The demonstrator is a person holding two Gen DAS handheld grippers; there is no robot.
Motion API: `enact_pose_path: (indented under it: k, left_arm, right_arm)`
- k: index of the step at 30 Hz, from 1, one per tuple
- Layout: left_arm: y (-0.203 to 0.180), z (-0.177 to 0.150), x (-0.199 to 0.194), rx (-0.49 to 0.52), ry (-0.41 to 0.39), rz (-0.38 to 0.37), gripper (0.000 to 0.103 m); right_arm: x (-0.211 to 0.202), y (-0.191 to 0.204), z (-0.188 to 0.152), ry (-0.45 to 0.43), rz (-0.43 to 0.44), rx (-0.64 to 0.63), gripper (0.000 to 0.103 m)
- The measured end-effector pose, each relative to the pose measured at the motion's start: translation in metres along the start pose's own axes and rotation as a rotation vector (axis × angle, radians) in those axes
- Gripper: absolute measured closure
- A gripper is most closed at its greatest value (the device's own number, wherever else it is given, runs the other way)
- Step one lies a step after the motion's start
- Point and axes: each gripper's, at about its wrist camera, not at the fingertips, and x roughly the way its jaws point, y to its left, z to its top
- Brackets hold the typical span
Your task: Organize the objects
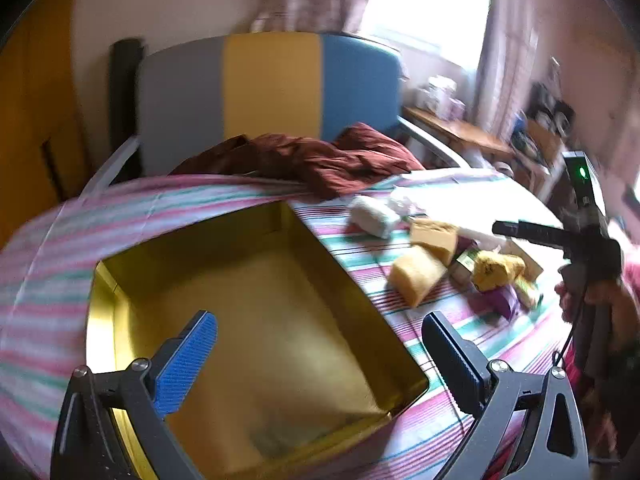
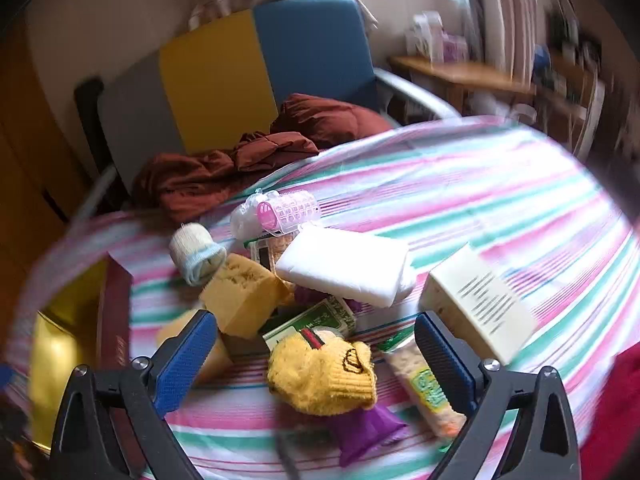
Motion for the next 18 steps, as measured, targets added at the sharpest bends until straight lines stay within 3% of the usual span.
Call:
enact_pose_path:
  k: [3, 11, 18]
  left_arm:
    - [-0.022, 0.011, 0.014, 0.091, 0.004, -0.04, 0.0]
    - [-0.069, 0.03, 0.085, 0.223, 0.163, -0.08, 0.0]
    - [-0.098, 0.041, 0.138, 0.332, 0.238, -0.113, 0.001]
  right_arm:
    - [0.003, -0.008, 0.0, 0.024, 0.04, 0.053, 0.001]
    - [0.006, -0.018, 0.0, 0.059, 0.107, 0.115, 0.001]
    - [0.021, -0.005, -0.005, 0.141, 0.066, 0.04, 0.003]
